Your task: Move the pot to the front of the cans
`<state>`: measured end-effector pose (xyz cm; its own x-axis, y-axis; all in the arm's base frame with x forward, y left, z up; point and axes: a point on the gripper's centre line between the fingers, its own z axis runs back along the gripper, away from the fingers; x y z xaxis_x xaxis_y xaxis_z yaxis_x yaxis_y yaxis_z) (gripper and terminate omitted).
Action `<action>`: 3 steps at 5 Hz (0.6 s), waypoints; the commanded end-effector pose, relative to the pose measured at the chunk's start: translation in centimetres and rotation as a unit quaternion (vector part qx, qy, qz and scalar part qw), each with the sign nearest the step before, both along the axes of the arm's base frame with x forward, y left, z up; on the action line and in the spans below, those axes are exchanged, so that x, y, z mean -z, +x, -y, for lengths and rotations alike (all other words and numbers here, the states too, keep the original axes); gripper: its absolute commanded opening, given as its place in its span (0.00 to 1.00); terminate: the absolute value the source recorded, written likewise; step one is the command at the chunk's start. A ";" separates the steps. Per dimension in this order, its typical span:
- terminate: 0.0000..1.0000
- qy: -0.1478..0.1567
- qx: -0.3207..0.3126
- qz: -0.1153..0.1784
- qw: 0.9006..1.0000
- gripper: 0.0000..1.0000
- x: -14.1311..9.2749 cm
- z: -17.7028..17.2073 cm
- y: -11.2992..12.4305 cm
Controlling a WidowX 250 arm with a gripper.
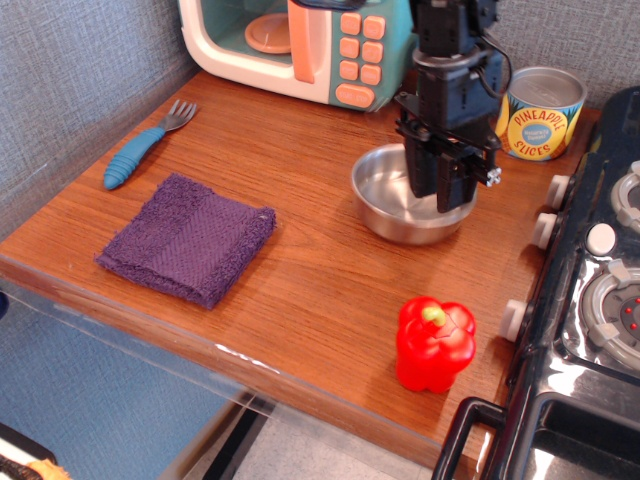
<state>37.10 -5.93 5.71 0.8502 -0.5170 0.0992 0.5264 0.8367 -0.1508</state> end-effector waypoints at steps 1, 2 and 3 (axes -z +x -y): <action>0.00 -0.059 -0.040 0.099 0.993 1.00 -8.8 -4.1 -1.4; 0.00 0.030 -0.115 0.135 0.984 1.00 -10.5 -7.6 -2.8; 0.00 0.070 -0.159 0.122 0.977 1.00 -9.0 -10.8 -3.7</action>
